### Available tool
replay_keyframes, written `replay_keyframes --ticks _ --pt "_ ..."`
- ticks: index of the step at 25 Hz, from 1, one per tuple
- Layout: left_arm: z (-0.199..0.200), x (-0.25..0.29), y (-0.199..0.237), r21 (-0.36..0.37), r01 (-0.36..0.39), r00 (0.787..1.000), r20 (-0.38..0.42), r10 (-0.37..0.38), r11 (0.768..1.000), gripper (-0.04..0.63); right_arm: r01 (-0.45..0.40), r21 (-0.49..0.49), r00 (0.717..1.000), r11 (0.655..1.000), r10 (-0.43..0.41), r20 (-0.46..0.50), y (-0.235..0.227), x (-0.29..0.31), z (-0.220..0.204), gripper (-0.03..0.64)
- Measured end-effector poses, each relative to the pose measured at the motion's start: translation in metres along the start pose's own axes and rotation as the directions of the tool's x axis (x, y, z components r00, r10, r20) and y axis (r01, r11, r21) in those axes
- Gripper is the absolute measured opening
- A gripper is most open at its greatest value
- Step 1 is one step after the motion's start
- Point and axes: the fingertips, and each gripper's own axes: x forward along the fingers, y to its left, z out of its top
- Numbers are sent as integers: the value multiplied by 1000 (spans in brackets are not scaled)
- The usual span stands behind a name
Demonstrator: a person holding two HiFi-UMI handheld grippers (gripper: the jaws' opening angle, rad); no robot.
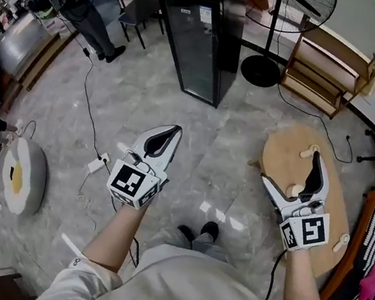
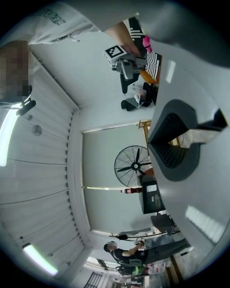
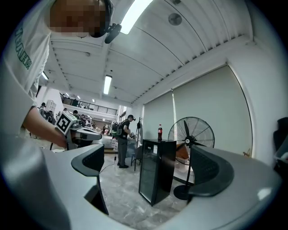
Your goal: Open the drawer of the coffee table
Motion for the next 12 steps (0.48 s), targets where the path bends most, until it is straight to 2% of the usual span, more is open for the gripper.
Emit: replay_keyframes --ticks 7,12 --pt "-2 84 -2 0 129 991 16 -129 992 -2 130 -12 991 991 -130 -15 -44 -4 -6 589" --pt "-9 157 -11 -17 274 961 41 -273 962 -2 269 -30 962 963 -270 -46 -74 -11 -16 589"
